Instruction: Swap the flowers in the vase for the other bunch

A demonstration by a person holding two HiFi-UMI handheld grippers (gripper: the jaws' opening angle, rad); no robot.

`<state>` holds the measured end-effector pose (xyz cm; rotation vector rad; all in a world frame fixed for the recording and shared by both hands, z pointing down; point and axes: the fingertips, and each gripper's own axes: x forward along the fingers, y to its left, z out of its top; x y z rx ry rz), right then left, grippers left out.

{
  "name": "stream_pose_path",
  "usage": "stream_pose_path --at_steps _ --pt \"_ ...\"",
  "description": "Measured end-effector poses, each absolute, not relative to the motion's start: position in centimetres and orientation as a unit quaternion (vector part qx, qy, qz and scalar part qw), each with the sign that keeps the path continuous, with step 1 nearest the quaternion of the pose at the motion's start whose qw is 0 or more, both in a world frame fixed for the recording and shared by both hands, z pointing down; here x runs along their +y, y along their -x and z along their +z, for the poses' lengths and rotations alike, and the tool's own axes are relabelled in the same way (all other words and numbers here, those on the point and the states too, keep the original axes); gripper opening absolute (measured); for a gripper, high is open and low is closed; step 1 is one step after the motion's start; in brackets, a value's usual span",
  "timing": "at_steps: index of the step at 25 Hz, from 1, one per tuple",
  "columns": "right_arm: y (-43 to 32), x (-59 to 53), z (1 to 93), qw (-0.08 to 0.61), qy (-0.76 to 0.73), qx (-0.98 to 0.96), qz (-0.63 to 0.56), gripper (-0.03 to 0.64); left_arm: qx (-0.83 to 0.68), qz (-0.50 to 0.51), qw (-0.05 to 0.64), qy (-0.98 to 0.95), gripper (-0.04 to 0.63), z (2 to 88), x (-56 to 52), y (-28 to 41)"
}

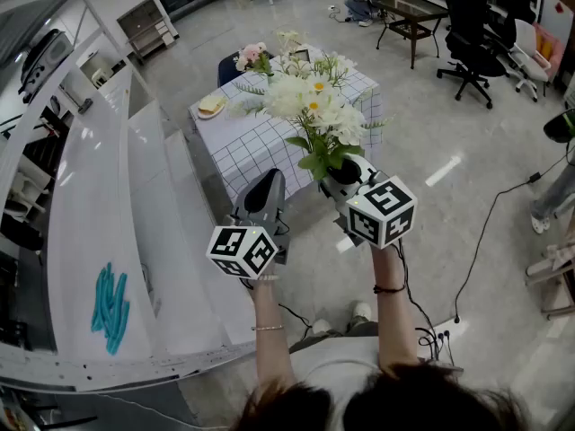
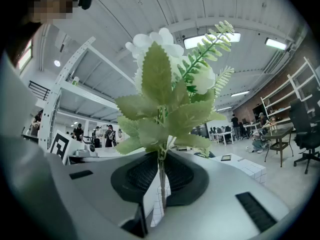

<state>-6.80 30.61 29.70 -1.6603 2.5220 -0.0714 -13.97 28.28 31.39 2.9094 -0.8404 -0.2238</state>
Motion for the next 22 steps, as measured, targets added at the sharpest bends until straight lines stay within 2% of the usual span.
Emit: stream_pose_path --at_steps 22 --pt "3.8 29.2 30.8 0.065 0.546 0.835 -0.032 0.041 -0.283 -0.073 0.059 -0.955 0.017 32.2 26.9 11.7"
